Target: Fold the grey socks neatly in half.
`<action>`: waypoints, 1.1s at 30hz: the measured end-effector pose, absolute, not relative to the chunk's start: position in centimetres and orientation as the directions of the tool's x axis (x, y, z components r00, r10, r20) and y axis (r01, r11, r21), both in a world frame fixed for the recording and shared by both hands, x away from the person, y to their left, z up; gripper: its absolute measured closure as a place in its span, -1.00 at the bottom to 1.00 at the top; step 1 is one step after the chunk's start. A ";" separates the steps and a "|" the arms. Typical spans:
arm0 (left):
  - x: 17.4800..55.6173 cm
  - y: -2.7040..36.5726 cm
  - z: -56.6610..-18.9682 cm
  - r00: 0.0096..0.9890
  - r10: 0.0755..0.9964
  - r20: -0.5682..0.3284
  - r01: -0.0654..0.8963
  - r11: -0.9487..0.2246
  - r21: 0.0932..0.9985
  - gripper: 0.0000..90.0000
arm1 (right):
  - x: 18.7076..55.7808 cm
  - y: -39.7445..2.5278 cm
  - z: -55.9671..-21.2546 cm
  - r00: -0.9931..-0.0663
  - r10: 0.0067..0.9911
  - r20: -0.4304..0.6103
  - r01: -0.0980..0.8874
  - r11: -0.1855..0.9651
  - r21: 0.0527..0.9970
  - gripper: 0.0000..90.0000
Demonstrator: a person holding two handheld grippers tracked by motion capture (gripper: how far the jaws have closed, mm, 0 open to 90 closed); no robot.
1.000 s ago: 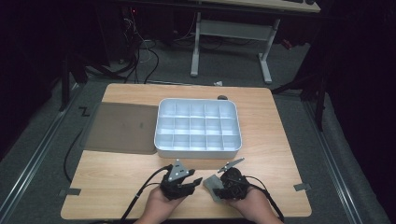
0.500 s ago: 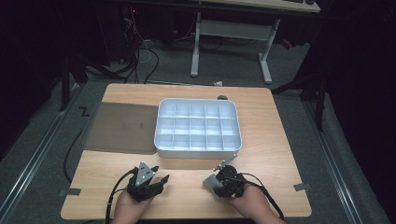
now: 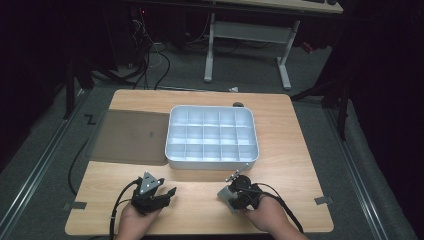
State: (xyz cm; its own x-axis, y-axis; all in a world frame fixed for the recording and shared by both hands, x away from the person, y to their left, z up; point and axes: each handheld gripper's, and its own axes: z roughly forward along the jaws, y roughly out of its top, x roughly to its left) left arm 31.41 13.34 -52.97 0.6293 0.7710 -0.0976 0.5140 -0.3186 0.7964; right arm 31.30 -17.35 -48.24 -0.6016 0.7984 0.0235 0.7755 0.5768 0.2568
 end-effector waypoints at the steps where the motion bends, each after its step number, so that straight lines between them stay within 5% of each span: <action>1: 31.5 13.4 -53.0 0.627 0.772 -0.104 0.521 -0.316 0.793 -0.04 | 31.3 -17.3 -48.2 -0.604 0.797 0.021 0.774 0.580 0.255 0.50; 33: 31.6 13.9 -52.9 0.628 0.767 -0.129 0.507 -0.278 0.816 -0.03 | 31.8 -17.6 -46.9 -0.639 0.770 -0.006 0.748 0.623 0.229 0.60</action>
